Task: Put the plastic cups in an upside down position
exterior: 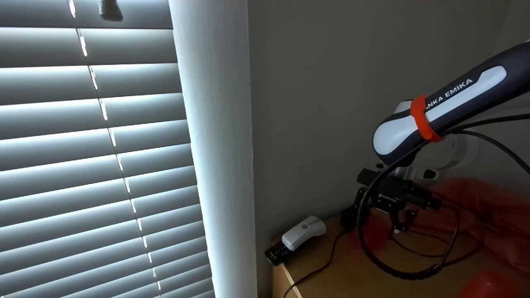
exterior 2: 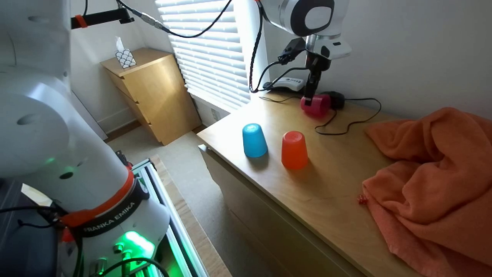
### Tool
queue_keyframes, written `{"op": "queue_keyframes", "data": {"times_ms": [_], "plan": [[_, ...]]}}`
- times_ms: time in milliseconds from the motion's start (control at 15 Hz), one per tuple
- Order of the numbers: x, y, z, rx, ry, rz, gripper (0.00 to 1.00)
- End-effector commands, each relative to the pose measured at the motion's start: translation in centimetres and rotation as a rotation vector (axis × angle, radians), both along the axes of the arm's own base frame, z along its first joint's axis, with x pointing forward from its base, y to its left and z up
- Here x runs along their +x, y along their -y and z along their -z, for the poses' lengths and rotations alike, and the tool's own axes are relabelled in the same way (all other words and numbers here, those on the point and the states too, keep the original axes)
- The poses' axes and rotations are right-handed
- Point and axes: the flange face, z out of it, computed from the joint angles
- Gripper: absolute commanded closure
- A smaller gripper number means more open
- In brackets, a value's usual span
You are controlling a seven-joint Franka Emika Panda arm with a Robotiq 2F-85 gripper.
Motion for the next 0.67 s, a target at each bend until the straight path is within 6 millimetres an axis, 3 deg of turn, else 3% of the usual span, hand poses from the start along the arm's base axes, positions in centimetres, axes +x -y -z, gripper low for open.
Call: {"op": "queue_keyframes", "data": {"times_ms": [0,67,200,400,600], "plan": [[-0.02,0.06,0.78,-0.038,-0.02,0.004,0.62],[-0.07,0.06,0.78,-0.046,-0.025,0.006,0.22],[-0.22,0.09,0.88,-0.058,-0.039,0.011,0.26],[-0.53,0.17,1.31,-0.08,-0.066,0.015,0.05],[-0.78,0.3,1.68,-0.091,-0.087,0.016,0.0]]}}
